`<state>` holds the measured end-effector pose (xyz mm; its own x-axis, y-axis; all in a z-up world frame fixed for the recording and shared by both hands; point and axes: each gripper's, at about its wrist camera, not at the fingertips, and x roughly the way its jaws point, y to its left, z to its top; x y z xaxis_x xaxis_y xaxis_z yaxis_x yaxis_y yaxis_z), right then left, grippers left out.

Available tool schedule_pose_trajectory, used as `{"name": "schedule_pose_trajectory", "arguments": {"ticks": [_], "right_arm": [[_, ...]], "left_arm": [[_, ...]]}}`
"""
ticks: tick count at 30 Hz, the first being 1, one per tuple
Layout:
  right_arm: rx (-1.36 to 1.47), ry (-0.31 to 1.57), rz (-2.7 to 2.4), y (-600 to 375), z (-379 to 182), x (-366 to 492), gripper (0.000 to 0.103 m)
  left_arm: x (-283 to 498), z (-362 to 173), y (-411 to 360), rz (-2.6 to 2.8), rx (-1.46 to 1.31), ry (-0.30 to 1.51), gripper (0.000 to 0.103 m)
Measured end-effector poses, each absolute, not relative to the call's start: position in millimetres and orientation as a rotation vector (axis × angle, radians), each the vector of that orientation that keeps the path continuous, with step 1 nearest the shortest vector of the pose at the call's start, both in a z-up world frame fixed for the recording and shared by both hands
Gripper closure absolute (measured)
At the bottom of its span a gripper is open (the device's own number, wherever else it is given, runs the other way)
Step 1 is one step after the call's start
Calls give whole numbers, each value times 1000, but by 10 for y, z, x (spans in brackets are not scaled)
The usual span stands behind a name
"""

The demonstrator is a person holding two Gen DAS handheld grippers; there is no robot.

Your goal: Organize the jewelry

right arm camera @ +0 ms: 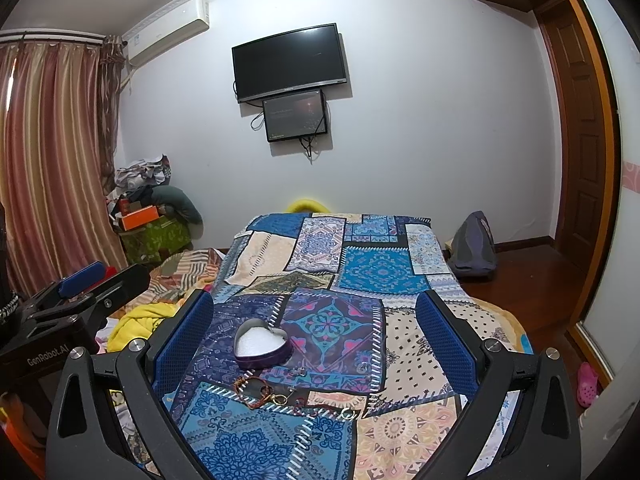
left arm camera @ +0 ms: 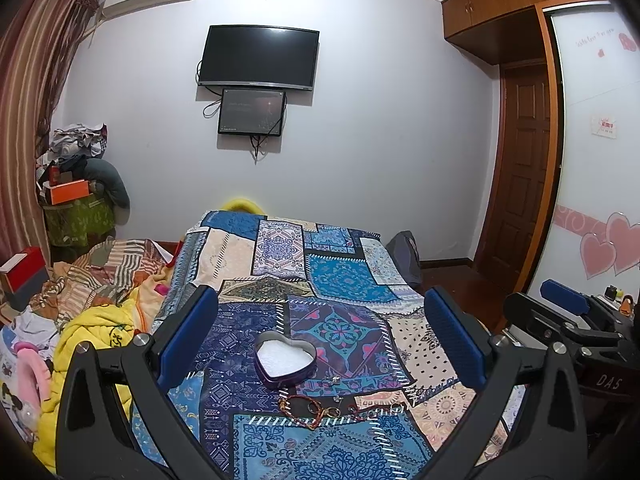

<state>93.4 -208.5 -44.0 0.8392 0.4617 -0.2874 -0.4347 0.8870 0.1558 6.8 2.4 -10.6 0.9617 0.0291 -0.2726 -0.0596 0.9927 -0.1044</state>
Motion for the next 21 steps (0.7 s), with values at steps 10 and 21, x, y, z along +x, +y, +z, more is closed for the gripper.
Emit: {"name": "schedule_pose_trajectory", "arguments": {"ticks": [10,21], "right_arm": [[85,326,472,-2088,-444,941,3],[78,341,463,-2096,-447,970,3]], "left_arm": [[85,-117,22,44,-114,279,0],[126,-139,20,46,-111,291,0]]}}
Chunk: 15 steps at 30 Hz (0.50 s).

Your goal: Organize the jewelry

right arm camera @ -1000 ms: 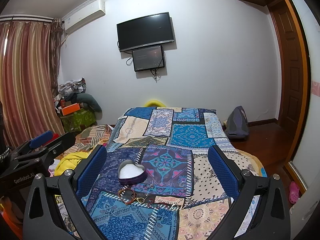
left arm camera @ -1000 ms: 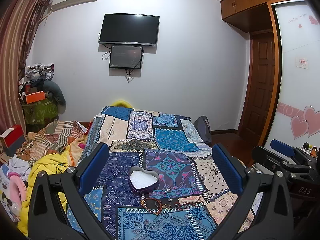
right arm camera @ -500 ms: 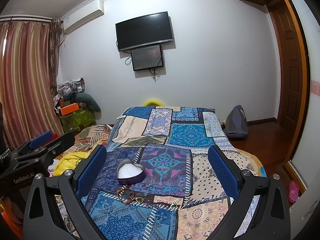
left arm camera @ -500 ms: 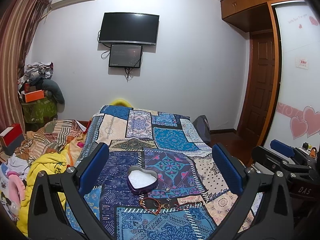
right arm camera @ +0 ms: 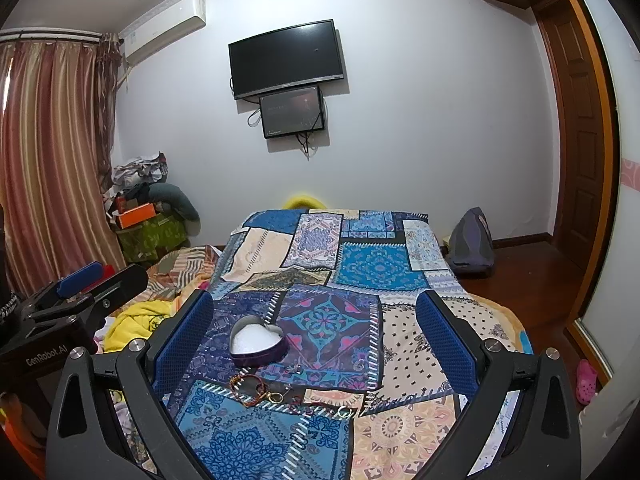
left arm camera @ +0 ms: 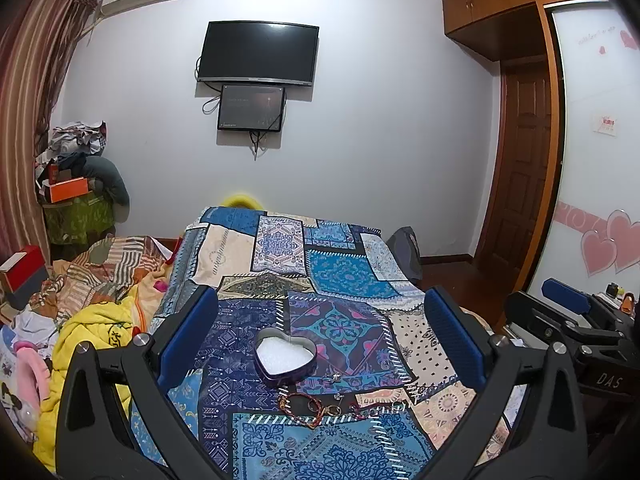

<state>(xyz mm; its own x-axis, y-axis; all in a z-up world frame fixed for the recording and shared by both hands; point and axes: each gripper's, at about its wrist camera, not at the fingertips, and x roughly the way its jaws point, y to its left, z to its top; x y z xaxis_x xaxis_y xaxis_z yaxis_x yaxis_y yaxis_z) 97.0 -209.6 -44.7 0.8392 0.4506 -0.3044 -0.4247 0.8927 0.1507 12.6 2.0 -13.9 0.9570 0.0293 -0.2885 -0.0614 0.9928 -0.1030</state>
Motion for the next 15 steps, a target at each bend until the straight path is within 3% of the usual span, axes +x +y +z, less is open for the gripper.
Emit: {"name": "schedule_pose_trajectory", "arguments": {"ticks": [15], "right_arm": [[-7,487,368,-1992,-841,1347,3]], "left_arm": [[544,-552,273,103,-140,449,0]]}}
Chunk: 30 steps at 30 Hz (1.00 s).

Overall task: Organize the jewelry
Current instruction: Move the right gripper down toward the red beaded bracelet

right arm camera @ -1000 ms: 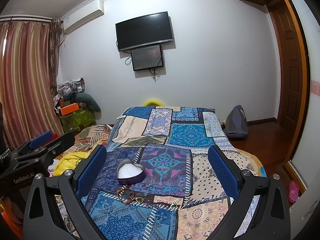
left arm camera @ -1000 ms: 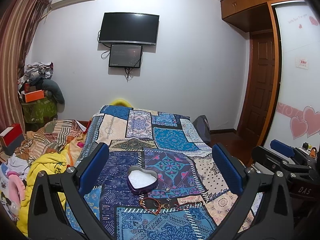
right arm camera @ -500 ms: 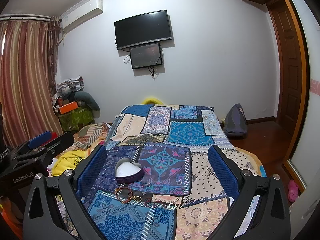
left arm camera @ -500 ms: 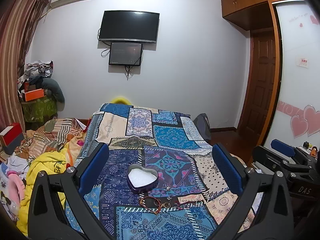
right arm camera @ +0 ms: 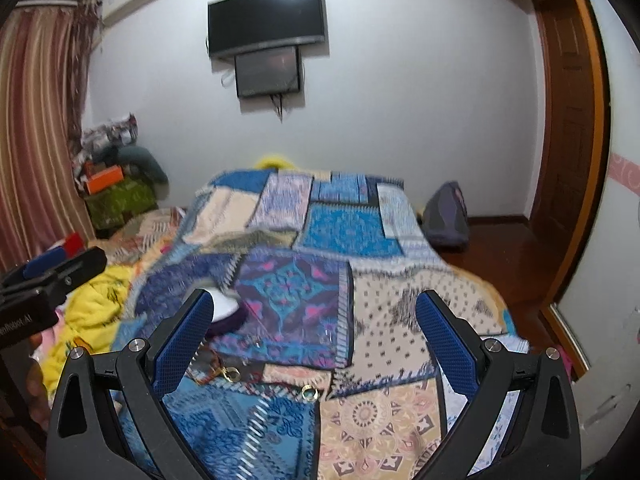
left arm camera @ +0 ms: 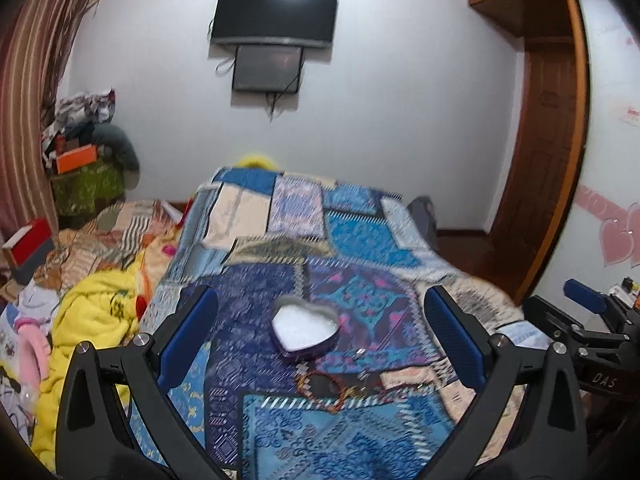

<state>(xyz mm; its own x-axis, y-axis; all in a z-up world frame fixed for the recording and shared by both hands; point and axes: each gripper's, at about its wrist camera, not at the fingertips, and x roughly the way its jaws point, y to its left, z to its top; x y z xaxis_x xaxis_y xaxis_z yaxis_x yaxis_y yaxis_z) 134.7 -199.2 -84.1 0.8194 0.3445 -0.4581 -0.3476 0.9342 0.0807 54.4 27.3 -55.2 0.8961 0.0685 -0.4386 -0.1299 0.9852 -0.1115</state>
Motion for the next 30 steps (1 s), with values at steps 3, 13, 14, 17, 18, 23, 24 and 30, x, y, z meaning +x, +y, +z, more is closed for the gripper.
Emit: {"name": "schedule_pose_trajectory", "arguments": {"ticks": [3,13,14,17,18,23,24,30], "right_arm": [[-13,559,385,-1973,-1022,1472,3],[-77,739,467,-1842,-1570,1698,7],[-83,758,480,-1835,-1618,1717,8],[-80,813,521,-1814,-1756,1777,14],[-76,836,536,-1811,-1803,1798,16],[-53,911,589,-1791,-1981,1864,25],[-51,919,595,-1782,-2002,1868,28],[-39,969,639,-1768,-2119,1913,40]], "left_arm": [[684,-753,367,124,-156,526,0],[1030,-1549,432,97,-129,794,12],[1044,-1618,430,85,-121,817,13],[1063,-1788,404,55,-110,877,18],[1070,-1848,395,43,-108,896,19],[1099,-2032,357,-9,-112,962,29],[1114,-2054,353,-14,-118,969,33],[1167,-2069,406,-41,-181,965,51]]}}
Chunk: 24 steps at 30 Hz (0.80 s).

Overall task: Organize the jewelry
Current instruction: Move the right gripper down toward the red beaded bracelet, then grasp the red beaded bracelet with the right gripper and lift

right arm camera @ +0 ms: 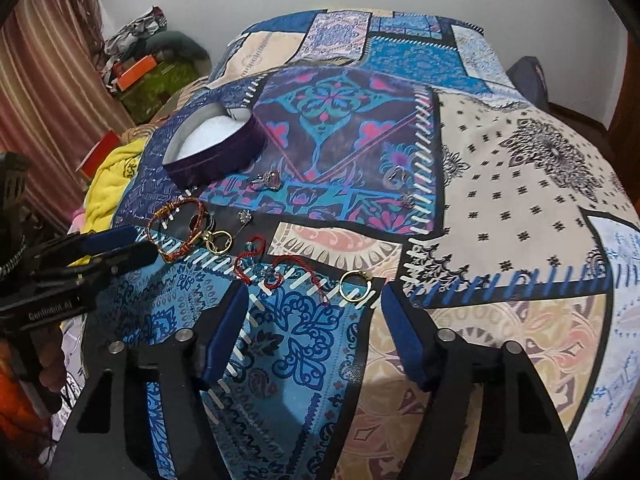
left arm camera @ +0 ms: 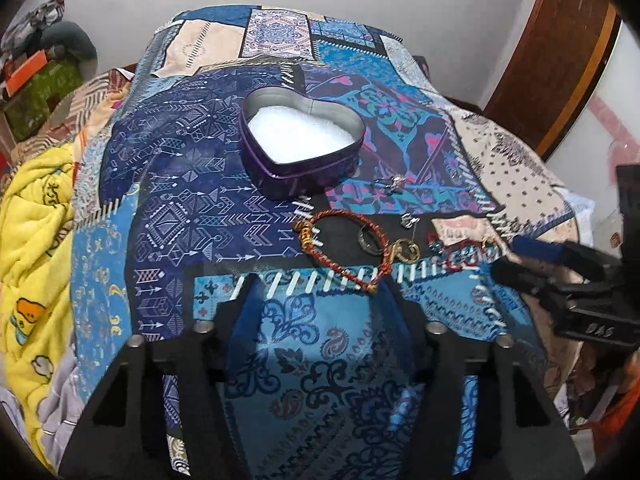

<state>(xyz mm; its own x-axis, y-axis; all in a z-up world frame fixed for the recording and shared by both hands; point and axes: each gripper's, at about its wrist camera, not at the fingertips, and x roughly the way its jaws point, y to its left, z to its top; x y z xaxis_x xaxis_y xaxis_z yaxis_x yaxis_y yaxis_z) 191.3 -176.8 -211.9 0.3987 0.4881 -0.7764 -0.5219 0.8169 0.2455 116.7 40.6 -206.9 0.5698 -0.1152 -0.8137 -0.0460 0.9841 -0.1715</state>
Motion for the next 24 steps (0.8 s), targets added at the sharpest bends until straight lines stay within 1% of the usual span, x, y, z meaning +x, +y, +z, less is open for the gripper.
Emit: {"name": "schedule_pose_trajectory", "arguments": {"ticks": [2,3,5,7,12,14,17,19,24], "right_arm": [[-38,972,651,-1758,-2118,1932,45],[-38,973,653,-1757,-2112,1935,46],[-28,970,658,-1772,-2100,1942,46],[-19,972,658,-1784,-2093,1950,46],[-26,963,696,-1689,-2059,1962,46],[-38,965,707,-1621,-2078,1970,47],[-59,971,723,-1509,-2125,1981,47],[-95,984,721,-1413,-2191,2004,52],[-145,969,705,-1352,-2237,1996,53]], "left_arm": [[1197,-2074,419,-51,-203,968,58],[1213,-2080,427,-54,-213,970,63],[1234,-2089,441,-64,-231,973,67],[1256,-2099,441,-77,-252,974,75],[1301,-2142,390,-100,-248,985,80],[1319,-2157,387,-104,-254,985,84],[1341,-2193,428,-103,-291,986,91],[1347,-2210,442,-97,-296,983,97],[1335,-2209,430,-88,-283,972,98]]}}
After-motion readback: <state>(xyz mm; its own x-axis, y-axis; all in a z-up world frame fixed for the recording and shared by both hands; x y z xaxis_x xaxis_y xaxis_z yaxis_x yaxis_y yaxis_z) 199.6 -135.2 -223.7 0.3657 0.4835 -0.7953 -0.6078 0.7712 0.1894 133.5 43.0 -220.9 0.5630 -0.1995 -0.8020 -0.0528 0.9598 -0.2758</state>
